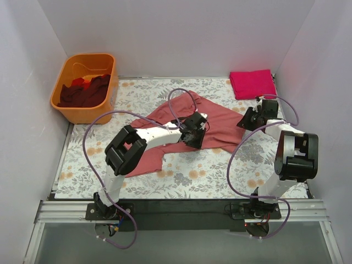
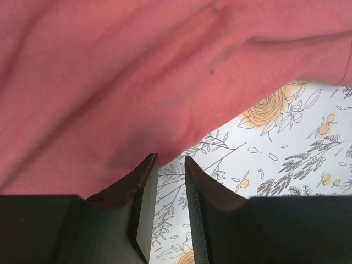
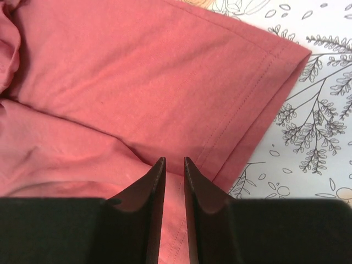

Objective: Fold and stack the t-shirts
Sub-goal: Flatten the tshirt out

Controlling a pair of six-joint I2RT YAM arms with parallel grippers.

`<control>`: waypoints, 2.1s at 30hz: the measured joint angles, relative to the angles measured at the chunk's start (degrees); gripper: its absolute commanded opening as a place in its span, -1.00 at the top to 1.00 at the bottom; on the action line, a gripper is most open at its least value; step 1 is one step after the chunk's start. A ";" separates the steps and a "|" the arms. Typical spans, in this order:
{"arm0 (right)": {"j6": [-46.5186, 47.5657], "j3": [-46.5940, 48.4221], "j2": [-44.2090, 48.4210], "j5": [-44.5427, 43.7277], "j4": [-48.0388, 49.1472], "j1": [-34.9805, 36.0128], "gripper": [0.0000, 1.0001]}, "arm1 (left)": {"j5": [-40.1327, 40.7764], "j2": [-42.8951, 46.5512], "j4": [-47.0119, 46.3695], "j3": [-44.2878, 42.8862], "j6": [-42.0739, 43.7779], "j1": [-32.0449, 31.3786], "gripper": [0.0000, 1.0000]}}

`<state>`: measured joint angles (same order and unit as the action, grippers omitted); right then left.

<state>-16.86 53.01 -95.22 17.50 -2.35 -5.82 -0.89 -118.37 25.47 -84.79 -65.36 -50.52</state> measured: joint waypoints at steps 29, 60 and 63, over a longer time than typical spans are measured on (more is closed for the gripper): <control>-1.44 5.51 -11.23 3.06 3.89 -0.07 0.49 | -5.66 5.05 2.64 8.48 0.33 -2.62 0.73; 0.70 7.45 0.48 -3.45 -5.20 5.35 0.09 | -11.54 6.80 7.89 3.45 -5.27 -2.49 -0.10; -0.74 0.57 6.01 -3.93 -5.09 11.08 0.07 | -8.55 10.32 7.67 4.90 -6.86 -1.18 -0.12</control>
<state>-17.61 53.58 -89.21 13.56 -7.44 5.26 -9.43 -108.05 33.15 -79.90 -72.23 -51.70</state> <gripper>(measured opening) 0.461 0.556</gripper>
